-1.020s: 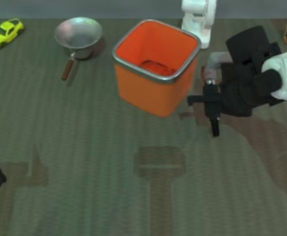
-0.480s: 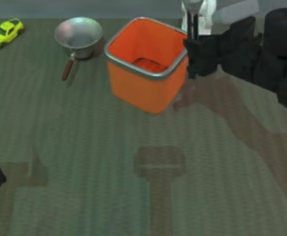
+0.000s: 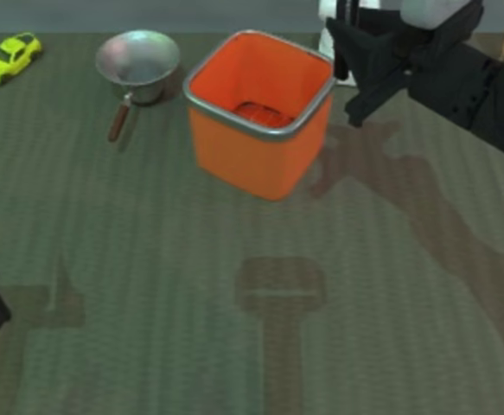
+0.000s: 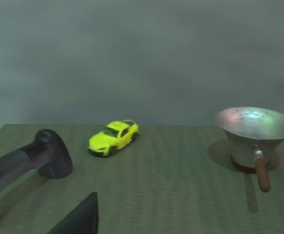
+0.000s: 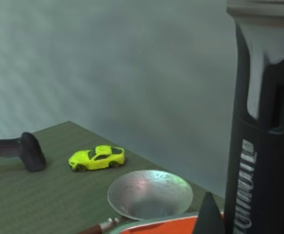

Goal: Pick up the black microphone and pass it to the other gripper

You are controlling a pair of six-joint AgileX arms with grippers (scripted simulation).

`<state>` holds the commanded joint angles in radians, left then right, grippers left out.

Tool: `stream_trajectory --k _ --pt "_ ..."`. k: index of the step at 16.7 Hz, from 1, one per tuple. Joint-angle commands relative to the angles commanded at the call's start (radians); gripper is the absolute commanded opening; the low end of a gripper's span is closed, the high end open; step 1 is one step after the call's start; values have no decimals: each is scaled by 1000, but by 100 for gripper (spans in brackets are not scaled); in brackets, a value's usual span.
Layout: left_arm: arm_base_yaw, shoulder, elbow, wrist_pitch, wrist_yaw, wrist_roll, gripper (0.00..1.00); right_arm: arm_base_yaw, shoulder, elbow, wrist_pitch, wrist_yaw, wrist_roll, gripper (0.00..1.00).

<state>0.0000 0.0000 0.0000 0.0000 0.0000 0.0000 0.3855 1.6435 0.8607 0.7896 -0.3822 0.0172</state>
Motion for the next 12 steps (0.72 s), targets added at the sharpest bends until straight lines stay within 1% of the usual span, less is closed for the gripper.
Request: stream_trajectory --k 4,5,7,10,12 --pt "0 0 0 0 0 0 100 7 2 4 -2 4 3 0" --pt "0 0 0 0 0 0 100 19 -3 1 -2 15 3 0" --pt "0 0 0 0 0 0 100 63 -24 -10 0 58 3 0" --pt "0 0 0 0 0 0 100 154 -65 -33 3 147 7 0" --pt "0 0 0 0 0 0 100 212 -91 -46 6 200 9 0"
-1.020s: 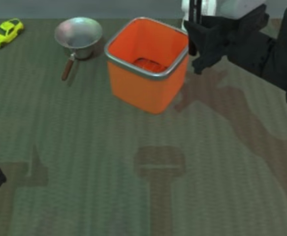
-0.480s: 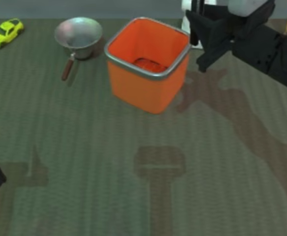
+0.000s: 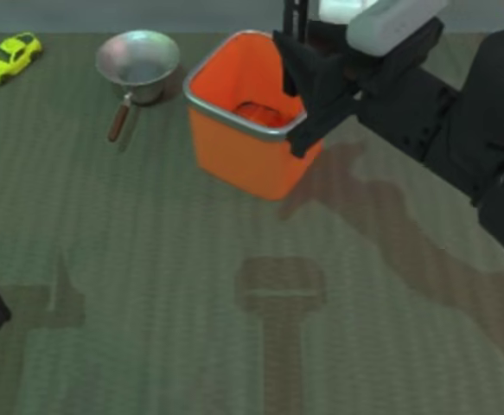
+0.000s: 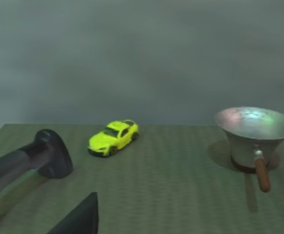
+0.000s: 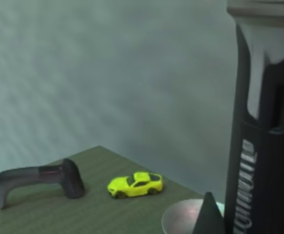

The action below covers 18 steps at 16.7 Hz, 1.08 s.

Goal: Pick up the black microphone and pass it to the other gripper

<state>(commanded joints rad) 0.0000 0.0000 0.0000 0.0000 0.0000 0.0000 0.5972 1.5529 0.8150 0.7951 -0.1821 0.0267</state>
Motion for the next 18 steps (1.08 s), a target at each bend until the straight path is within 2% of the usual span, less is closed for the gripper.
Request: stream_trajectory --k 2,13,18 --pt "0 0 0 0 0 0 100 30 -14 -6 2 28 1 0" --pt "-1 2 1 1 0 0 100 31 -15 -7 2 29 1 0" --pt "-101 164 116 86 34 5 100 31 -15 -7 2 29 1 0"
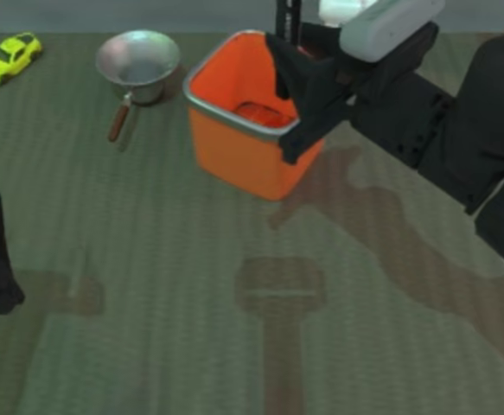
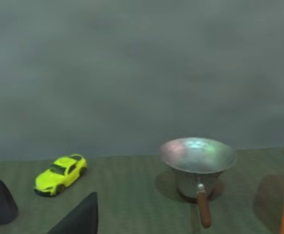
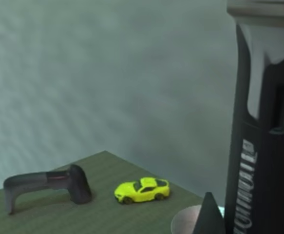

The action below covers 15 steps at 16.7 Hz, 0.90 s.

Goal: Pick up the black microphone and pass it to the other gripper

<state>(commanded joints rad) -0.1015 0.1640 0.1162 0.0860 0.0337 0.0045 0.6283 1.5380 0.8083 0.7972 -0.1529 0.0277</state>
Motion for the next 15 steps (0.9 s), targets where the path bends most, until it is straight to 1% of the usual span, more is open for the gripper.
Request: stream_trajectory --k 10,13,15 --pt "-362 733 403 294 117 16 100 0 0 0 0 0 0 0" --pt "-439 876 494 362 142 20 100 0 0 0 0 0 0 0" --pt "-470 931 531 390 152 23 100 0 0 0 0 0 0 0"
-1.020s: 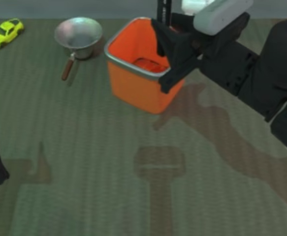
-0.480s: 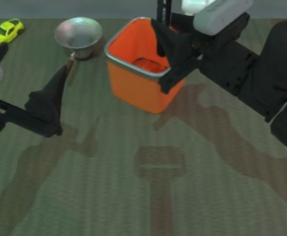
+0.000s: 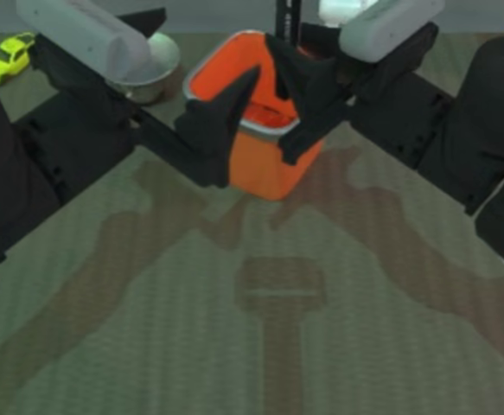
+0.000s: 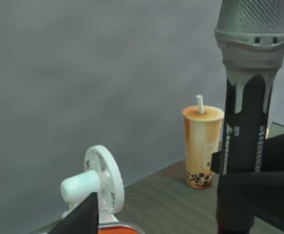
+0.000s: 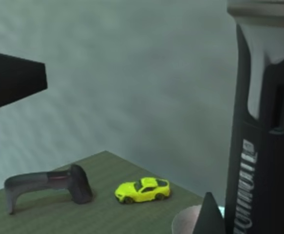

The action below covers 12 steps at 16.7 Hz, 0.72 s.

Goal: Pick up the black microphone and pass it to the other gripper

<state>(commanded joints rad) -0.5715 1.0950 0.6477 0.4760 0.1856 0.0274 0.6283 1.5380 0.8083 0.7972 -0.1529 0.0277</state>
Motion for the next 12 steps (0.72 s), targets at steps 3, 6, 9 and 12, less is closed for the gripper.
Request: stream_trajectory --k 3,6,9,12 --pt "-9 14 11 8 3 1 100 0 0 0 0 0 0 0" --pt "-5 14 10 7 2 0 100 0 0 0 0 0 0 0" --pt "-20 85 71 27 -8 1 100 0 0 0 0 0 0 0" --pt "-41 238 181 63 -26 3 100 0 0 0 0 0 0 0"
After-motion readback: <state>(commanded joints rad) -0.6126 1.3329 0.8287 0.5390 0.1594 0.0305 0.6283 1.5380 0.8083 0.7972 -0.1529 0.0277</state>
